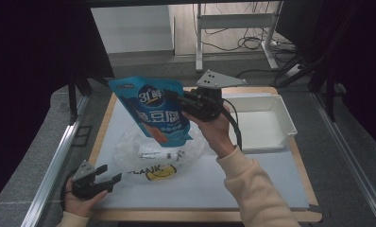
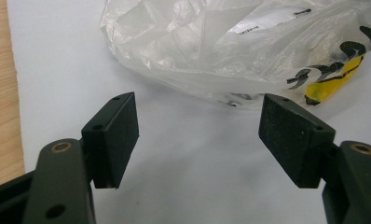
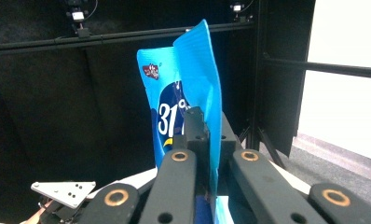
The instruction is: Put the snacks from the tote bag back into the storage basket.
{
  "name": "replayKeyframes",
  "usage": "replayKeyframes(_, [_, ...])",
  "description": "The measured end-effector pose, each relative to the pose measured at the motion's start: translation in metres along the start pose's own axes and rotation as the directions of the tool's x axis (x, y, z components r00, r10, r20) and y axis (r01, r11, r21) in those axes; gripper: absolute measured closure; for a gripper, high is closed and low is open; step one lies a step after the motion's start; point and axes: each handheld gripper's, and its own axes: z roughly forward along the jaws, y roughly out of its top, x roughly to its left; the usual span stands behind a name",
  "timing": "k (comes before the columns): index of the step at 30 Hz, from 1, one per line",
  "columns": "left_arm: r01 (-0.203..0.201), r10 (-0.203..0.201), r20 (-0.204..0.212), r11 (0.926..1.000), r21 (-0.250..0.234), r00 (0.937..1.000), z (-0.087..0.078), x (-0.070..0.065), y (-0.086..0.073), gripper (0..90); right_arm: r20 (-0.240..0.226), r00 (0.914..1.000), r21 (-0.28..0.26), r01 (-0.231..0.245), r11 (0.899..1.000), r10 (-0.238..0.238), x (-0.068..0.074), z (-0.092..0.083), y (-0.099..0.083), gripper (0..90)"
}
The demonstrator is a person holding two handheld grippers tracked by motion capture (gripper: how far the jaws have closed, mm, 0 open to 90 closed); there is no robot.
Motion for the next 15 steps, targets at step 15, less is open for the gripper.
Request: replayKeyframes(15, [-0.001,0.001,-0.001,1.0000,0.003,1.0000,0.000,0.000,0.000,28.9,0.074,0.9972,-0.028,0.001,1.000,0.001,-0.020,-0.040,0.010,89.2])
